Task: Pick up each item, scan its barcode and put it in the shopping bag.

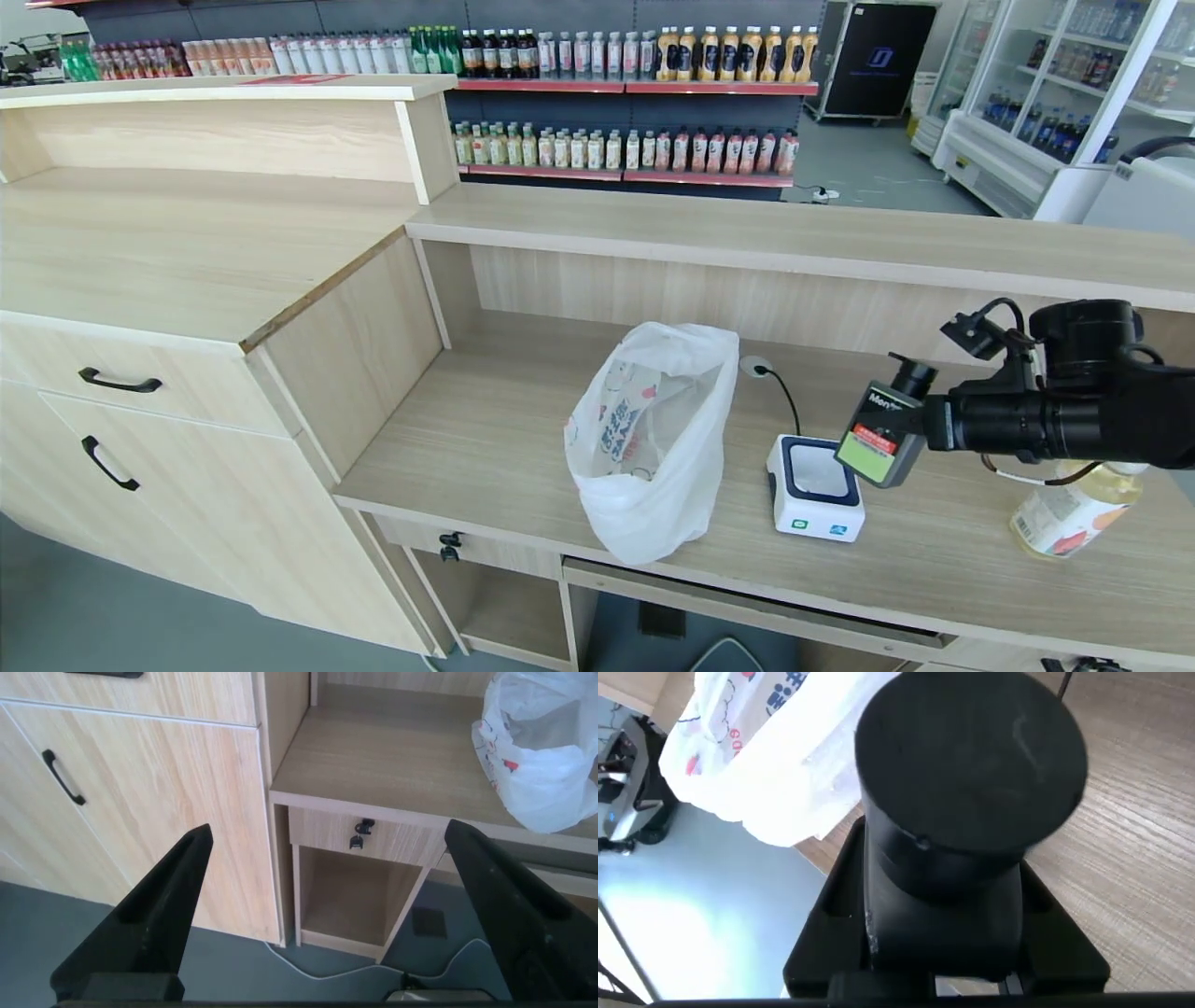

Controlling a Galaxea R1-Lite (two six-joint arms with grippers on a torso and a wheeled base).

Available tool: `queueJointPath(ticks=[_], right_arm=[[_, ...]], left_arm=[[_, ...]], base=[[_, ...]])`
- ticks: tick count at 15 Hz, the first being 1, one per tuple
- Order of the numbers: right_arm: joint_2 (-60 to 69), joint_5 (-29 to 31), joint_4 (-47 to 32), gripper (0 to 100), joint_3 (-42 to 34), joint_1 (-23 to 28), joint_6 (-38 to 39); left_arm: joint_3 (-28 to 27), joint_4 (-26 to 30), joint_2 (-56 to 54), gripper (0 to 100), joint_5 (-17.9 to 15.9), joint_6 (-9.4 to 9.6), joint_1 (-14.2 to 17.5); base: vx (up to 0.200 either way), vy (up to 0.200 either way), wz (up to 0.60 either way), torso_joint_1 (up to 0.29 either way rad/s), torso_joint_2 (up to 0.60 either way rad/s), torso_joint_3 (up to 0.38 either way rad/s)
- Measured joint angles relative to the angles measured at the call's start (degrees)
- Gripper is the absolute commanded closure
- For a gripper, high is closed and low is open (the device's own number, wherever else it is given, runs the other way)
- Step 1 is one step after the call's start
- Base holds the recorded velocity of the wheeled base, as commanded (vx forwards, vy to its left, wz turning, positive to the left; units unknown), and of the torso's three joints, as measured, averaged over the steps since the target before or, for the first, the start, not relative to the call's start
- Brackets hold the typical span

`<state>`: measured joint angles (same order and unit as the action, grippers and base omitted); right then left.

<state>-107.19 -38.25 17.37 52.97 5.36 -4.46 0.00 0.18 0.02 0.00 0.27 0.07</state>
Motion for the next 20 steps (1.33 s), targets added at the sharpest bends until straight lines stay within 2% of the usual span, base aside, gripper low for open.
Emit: queueJointPath(ticks=[4, 10, 20], right_arm=[[-2.21, -3.05, 3.49, 100, 0.01, -0.16, -0.02], [-5.46, -4.13, 6.9, 100, 0.33, -1.62, -0.43], [-10.51, -0.66, 7.25, 100, 4.11, -5.16, -0.38]], left_arm=[[0.0, 0.0, 0.0, 0, 0.0, 0.0, 0.02], [0.0, 0.0, 0.0, 0, 0.0, 0.0, -0.02], [0.0, 0.0, 0.0, 0, 0.0, 0.0, 0.0]], base=[[0.0, 0.0, 0.0, 0.0, 0.0, 0.0], [0.0, 0.0, 0.0, 0.0, 0.0, 0.0], [0.0, 0.0, 0.0, 0.0, 0.0, 0.0]])
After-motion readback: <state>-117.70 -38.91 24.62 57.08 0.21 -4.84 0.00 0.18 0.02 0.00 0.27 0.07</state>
